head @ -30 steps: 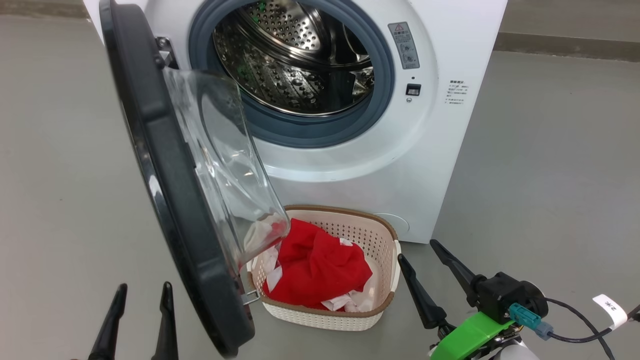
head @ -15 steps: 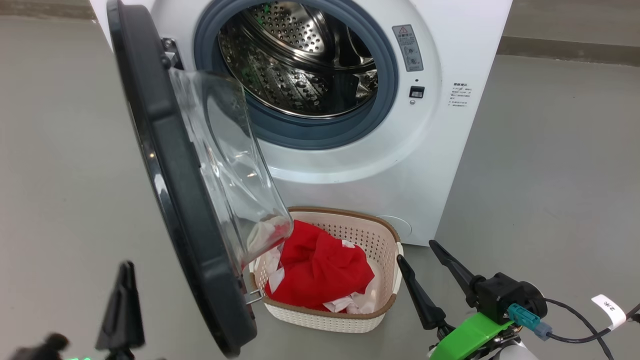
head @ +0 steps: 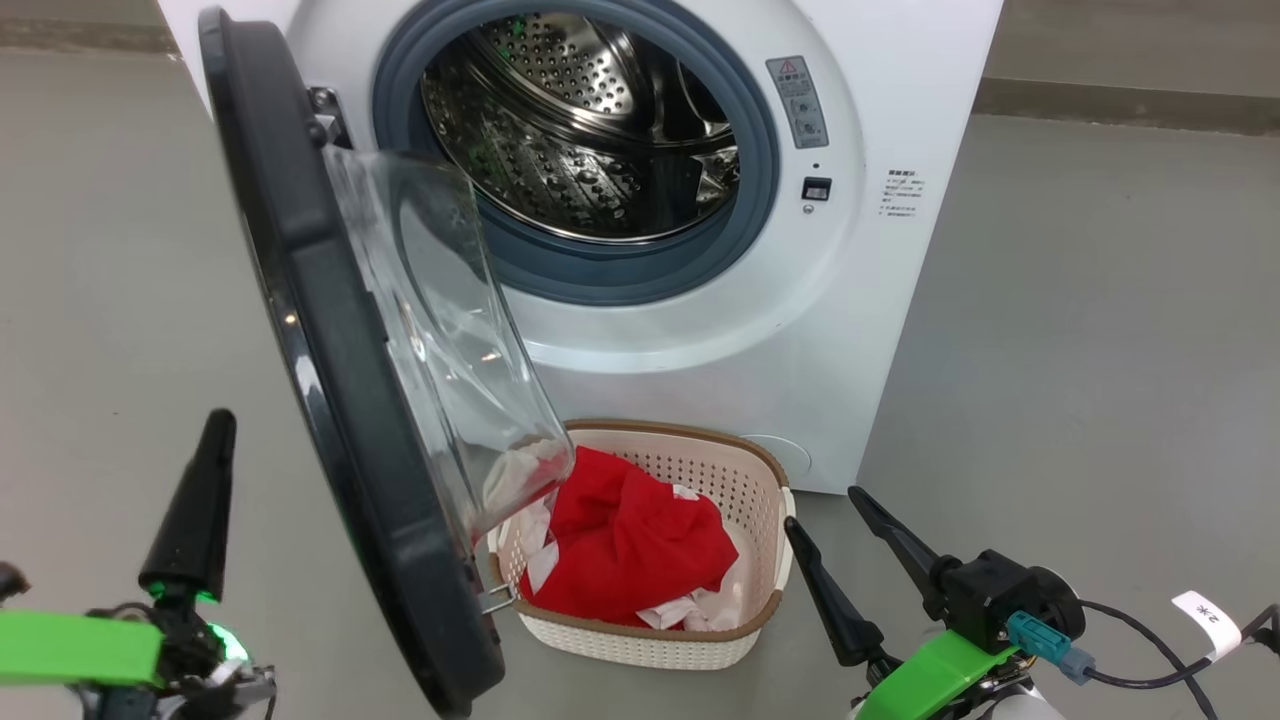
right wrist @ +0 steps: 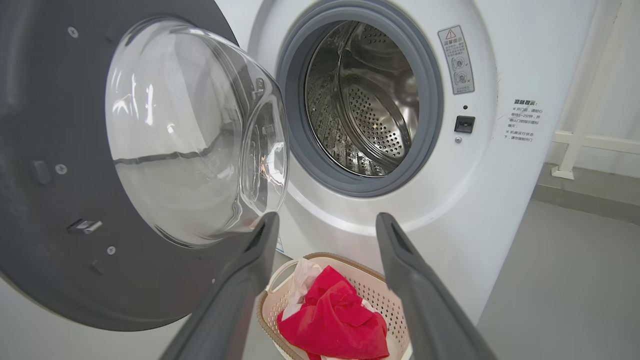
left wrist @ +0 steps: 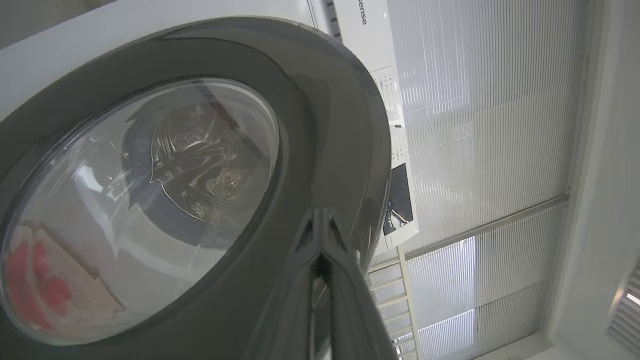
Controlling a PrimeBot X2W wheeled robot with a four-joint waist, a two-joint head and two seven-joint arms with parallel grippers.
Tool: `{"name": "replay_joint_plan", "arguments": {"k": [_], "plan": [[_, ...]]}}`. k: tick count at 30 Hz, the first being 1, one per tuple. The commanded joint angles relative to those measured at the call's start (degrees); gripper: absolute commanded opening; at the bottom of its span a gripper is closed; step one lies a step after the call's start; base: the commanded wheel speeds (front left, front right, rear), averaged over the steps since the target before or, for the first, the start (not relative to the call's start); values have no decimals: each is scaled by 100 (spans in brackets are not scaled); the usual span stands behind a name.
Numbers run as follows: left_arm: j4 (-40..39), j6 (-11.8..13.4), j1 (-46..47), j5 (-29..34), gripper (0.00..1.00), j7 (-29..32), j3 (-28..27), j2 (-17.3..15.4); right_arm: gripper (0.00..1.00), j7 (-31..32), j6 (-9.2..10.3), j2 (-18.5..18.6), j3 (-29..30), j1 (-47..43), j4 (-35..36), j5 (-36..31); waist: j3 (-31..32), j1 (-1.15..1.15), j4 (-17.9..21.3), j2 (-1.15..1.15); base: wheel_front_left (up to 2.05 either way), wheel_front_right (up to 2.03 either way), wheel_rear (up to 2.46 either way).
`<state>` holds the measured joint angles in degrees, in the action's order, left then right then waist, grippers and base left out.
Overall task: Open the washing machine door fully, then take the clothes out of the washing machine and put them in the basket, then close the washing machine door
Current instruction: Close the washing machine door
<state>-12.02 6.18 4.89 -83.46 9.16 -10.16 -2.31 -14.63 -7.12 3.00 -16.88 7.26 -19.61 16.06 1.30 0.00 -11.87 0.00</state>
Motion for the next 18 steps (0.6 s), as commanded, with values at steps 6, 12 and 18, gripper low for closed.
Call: {"name": "replay_joint_plan", "arguments": {"k": [6,12,18], "plan": [[-567,927,319,-1262,0,693,-317,-63,100,-37,-36,-13,-110,177,142,54,-116,0,105,0,0,0,0],[-652,1187,317,-1407,0,741,-280,-66,100,-37,-36,-13,-116,249,155,76,-219,0,206,0,0,0,0],[-652,1186,334,-1442,0,782,-208,-65,100,-37,-36,-13,-103,297,156,74,-290,0,372,0,0,0,0]]}}
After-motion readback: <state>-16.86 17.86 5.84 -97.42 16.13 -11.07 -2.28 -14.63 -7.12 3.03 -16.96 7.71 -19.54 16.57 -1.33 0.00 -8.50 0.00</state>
